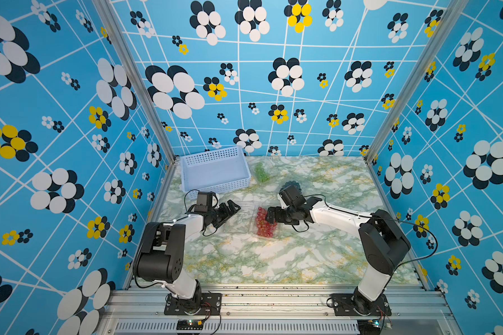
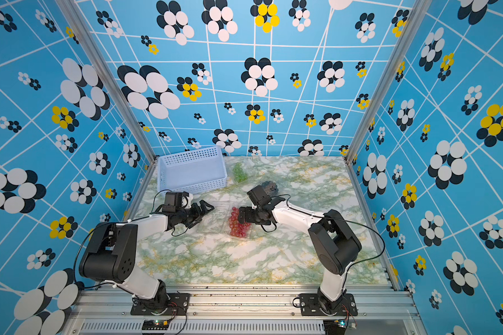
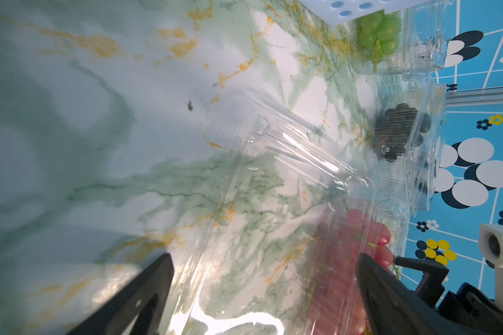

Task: Pack grapes into containers
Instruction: Close the packing box at the center of the board.

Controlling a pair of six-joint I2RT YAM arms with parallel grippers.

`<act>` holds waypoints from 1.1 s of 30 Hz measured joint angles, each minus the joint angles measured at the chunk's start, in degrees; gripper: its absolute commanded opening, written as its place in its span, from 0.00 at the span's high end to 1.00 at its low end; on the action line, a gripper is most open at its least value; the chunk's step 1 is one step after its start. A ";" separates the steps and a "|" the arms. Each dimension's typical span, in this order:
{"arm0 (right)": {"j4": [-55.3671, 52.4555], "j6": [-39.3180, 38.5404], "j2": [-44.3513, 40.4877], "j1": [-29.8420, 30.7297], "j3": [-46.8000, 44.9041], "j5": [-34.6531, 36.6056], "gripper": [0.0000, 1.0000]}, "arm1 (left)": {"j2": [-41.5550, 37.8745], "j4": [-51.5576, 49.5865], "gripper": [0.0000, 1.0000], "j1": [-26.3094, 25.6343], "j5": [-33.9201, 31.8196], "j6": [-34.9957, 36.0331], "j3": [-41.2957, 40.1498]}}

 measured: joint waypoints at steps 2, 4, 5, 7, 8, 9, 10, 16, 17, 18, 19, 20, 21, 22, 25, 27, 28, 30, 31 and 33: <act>-0.07 0.00 0.24 0.00 0.35 0.17 0.01 | -0.92 -0.98 0.00 -0.17 -0.02 -0.09 -0.48; -0.17 0.00 0.68 0.00 0.94 0.17 0.01 | -1.68 -2.32 0.01 -0.24 -0.02 -0.15 -0.72; -0.22 0.00 0.96 0.04 1.22 0.17 0.01 | -1.86 -2.71 0.01 -0.24 -0.02 -0.17 -0.72; -0.31 0.00 1.55 0.11 1.97 0.20 0.01 | -2.12 -3.48 0.01 -0.24 -0.04 -0.15 -0.70; -0.37 0.00 1.84 0.11 2.32 0.22 0.01 | -2.23 -3.89 0.00 -0.24 -0.04 -0.15 -0.70; -0.42 -0.02 1.99 0.11 2.54 0.28 0.01 | -2.38 -4.13 0.00 -0.24 -0.04 -0.15 -0.70; -0.42 -0.02 2.14 0.15 2.69 0.39 0.01 | -2.64 -4.44 0.00 -0.22 -0.07 -0.17 -0.70; -0.63 -0.02 2.36 0.37 3.06 0.92 0.01 | -6.56 -6.60 0.00 -0.22 -0.24 -0.17 -0.70; -0.63 -0.02 2.38 0.37 3.06 0.96 0.01 | -7.32 -6.99 0.00 -0.22 -0.24 -0.15 -0.68; -0.66 -0.02 2.40 0.37 3.08 0.98 0.01 | -7.91 -7.21 0.00 -0.24 -0.24 -0.15 -0.68; -0.70 -0.02 2.45 0.37 3.17 0.98 0.01 | -8.55 -7.48 0.01 -0.24 -0.24 -0.15 -0.68; -0.72 -0.02 2.47 0.37 3.28 1.01 0.01 | -9.16 -7.87 0.01 -0.24 -0.24 -0.17 -0.68; -0.81 -0.02 2.49 0.37 3.39 1.01 0.01 | -9.68 -8.11 0.00 -0.24 -0.22 -0.17 -0.68; -0.90 -0.02 2.49 0.37 3.50 1.01 0.01 | -10.25 -8.46 0.00 -0.22 -0.24 -0.15 -0.68; -1.09 -0.02 2.56 0.37 3.89 1.01 0.01 | -11.80 -9.03 0.00 -0.24 -0.20 -0.31 -0.68; -1.11 -0.02 2.56 0.37 3.91 1.01 0.01 | -13.03 -9.55 0.00 -0.26 -0.22 -0.83 -0.68; -1.20 0.00 2.56 0.37 3.91 0.98 0.01 | -13.77 -9.75 0.00 -0.42 -0.22 -0.98 -0.68; -1.40 0.00 2.56 0.37 3.91 0.98 0.01 | -15.06 -10.03 0.00 -0.96 -0.24 -1.07 -0.55; -1.51 0.00 2.56 0.37 3.91 1.01 0.01 | -15.74 -10.14 0.00 -1.38 -0.24 -1.16 -0.44; -1.57 0.02 2.56 0.37 3.91 0.96 0.01 | -16.76 -10.43 0.00 -2.23 -0.17 -1.29 -0.07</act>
